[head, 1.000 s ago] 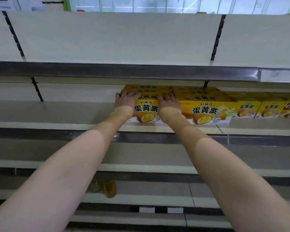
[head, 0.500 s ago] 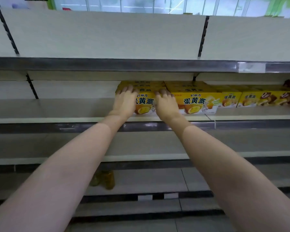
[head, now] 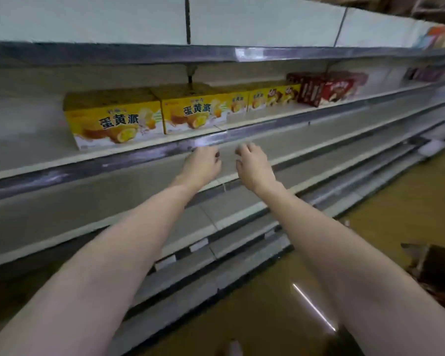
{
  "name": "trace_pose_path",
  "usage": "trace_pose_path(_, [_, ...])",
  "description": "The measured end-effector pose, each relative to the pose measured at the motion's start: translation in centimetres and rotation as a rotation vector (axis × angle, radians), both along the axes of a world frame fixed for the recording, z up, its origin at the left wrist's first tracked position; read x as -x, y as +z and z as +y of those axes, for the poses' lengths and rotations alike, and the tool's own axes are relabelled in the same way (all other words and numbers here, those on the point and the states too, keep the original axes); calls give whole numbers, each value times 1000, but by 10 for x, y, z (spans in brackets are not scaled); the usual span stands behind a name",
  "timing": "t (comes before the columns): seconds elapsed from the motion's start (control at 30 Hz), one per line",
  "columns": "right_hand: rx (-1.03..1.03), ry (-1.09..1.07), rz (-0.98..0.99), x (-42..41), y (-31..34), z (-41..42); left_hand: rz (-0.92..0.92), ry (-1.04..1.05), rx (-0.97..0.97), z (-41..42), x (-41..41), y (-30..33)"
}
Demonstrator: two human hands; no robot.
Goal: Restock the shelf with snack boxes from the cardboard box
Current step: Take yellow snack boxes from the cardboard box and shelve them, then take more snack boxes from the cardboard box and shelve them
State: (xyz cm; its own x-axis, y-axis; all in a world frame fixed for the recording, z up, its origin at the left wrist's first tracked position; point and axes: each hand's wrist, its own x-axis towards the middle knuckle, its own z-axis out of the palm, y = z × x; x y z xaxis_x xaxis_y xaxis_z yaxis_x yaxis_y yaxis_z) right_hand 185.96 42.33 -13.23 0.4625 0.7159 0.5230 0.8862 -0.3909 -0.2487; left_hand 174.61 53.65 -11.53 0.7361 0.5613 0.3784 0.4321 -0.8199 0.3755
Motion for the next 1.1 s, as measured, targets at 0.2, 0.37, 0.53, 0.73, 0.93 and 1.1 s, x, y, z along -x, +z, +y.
trace_pose_path(0.2, [33, -297, 134, -24, -56, -128, 108, -276, 148, -103, -63, -57])
trace_pose_path(0.37, [35, -505, 300, -35, -113, -246, 258, -507, 260, -208, -100, -101])
trace_pose_path(0.53, [38, -743, 450, -35, -157, -365, 414, -688, 296, -309, -129, -141])
trace_pose_path(0.73, [-14, -965, 644, -26, -199, -494, 474, -781, 347, -434, -169, -174])
trace_pose_path(0.93, [-104, -1090, 809, -24, -245, -570, 525, -799, 486, -525, -194, -216])
trace_pose_path(1.1, [-131, -1142, 878, -31, -266, -606, 597, -805, 520, -565, -208, -249])
